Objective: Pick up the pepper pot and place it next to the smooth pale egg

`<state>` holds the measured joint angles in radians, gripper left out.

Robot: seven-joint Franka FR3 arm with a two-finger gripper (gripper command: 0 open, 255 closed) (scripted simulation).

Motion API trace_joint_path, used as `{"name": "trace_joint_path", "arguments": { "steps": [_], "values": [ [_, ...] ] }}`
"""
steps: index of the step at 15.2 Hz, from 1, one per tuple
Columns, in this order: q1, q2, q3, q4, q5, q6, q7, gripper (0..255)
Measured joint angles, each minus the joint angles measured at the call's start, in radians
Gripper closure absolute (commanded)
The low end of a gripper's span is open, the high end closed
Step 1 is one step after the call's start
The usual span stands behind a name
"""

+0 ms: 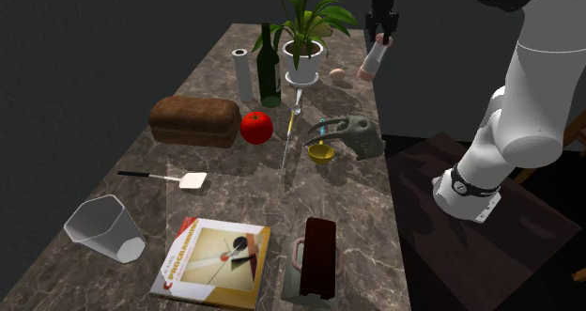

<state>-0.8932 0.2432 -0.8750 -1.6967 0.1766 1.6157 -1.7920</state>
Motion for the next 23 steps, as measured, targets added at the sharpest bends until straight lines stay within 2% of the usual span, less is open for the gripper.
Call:
{"name": "trace_joint_path", "arguments": {
  "steps": [12,19,20,23],
  "values": [
    [-0.005,0.048,0.018,-0.121,0.041,0.151,-0.024,255],
    [-0.009,0.054,0.018,-0.132,0.045,0.166,-0.032,255],
    [-0.01,0.054,0.018,-0.132,0.045,0.166,-0.032,0],
    [-0.01,0.054,0.018,-0.132,0.045,0.166,-0.032,0]
  ]
}}
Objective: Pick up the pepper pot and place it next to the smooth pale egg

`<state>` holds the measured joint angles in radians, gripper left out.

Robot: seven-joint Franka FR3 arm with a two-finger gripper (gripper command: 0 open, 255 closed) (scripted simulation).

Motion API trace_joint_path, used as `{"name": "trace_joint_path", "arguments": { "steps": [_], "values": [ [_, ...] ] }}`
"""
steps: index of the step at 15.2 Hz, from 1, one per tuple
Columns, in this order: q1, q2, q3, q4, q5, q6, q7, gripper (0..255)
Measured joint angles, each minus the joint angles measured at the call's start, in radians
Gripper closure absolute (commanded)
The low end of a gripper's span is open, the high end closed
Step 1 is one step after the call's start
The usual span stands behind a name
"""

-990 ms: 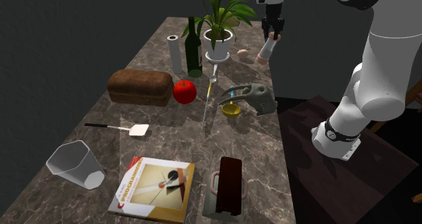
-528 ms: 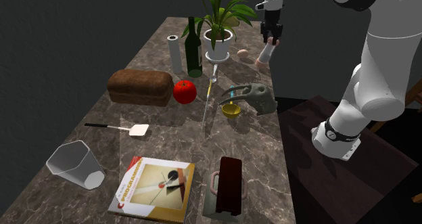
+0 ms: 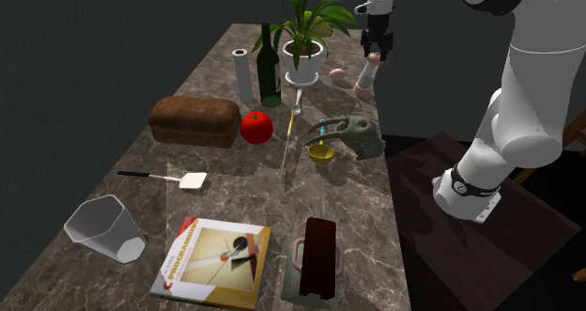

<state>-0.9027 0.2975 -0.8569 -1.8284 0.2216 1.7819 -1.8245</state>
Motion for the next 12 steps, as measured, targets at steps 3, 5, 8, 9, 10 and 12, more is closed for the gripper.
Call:
{"name": "trace_joint_path", "arguments": {
  "steps": [3,5,8,9,10,12],
  "values": [
    [0.0,0.0,0.0,0.0,0.0,0.0,0.0,0],
    [-0.007,0.001,-0.003,0.04,-0.003,-0.038,-0.001,0],
    [-0.016,0.006,-0.004,0.119,-0.003,-0.112,0.005,0],
    [-0.019,0.006,-0.005,0.126,-0.004,-0.119,0.003,0],
    [-0.02,0.007,-0.005,0.131,-0.004,-0.124,0.003,0],
    [-0.02,0.008,-0.005,0.135,-0.003,-0.127,0.004,0]
  ]
}}
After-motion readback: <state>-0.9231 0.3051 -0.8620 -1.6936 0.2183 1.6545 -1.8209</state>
